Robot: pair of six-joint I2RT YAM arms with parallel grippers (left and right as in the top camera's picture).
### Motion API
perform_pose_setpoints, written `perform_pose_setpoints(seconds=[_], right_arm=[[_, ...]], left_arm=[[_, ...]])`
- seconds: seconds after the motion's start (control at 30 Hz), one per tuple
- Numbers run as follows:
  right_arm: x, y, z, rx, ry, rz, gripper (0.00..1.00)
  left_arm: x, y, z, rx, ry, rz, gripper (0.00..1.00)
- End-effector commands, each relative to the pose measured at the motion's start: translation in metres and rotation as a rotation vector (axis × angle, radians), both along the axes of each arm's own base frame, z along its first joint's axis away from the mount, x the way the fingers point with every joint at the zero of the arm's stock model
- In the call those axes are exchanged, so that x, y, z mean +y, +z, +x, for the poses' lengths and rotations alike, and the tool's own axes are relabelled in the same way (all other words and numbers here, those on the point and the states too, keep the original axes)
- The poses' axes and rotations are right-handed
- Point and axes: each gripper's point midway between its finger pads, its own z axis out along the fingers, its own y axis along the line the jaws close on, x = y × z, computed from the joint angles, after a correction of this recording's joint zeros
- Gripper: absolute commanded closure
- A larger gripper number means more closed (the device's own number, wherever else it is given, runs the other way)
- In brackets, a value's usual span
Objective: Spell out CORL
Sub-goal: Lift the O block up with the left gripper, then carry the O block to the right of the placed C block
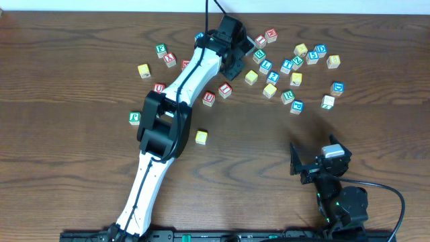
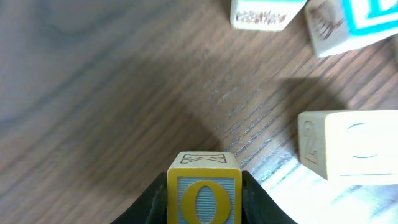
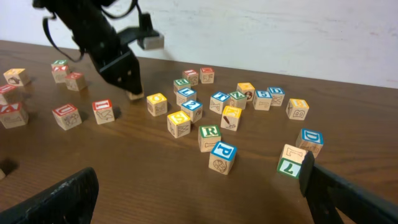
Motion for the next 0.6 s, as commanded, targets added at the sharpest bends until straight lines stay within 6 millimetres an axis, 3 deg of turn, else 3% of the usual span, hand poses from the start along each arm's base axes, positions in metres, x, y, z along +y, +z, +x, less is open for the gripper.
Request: perform_pose_setpoints(seconds=[0.0, 0.13, 0.3, 0.43, 0.53, 0.57], right_arm=[[-0.002, -0.001, 0.0, 0.002, -0.011, 0.002, 0.01], [-0.002, -0.001, 0.0, 0.002, -0.011, 0.002, 0.01], [-0.002, -0.001, 0.0, 0.002, -0.011, 0.002, 0.01], [-0.002, -0.001, 0.0, 0.002, -0.011, 0.002, 0.01], [-0.002, -0.001, 0.0, 0.002, -0.011, 0.002, 0.01], [-0.002, -0.001, 0.0, 0.002, -0.011, 0.002, 0.01]], left_arm=[[-0.004, 0.094, 0.007, -0.126, 0.04, -0.103, 0.8], [0.0, 0.148, 0.0, -0.172, 0.09, -0.164, 0.8], [0.013, 0.196, -0.026, -0.146, 0.186, -0.214, 0.8], [0.036, 0.216, -0.059, -0.052, 0.343, -0.218, 0.81], [0.05, 0.219, -0.082, 0.012, 0.393, -0.188, 0.81], [0.056, 0.22, -0.09, 0.03, 0.409, -0.164, 0.87]])
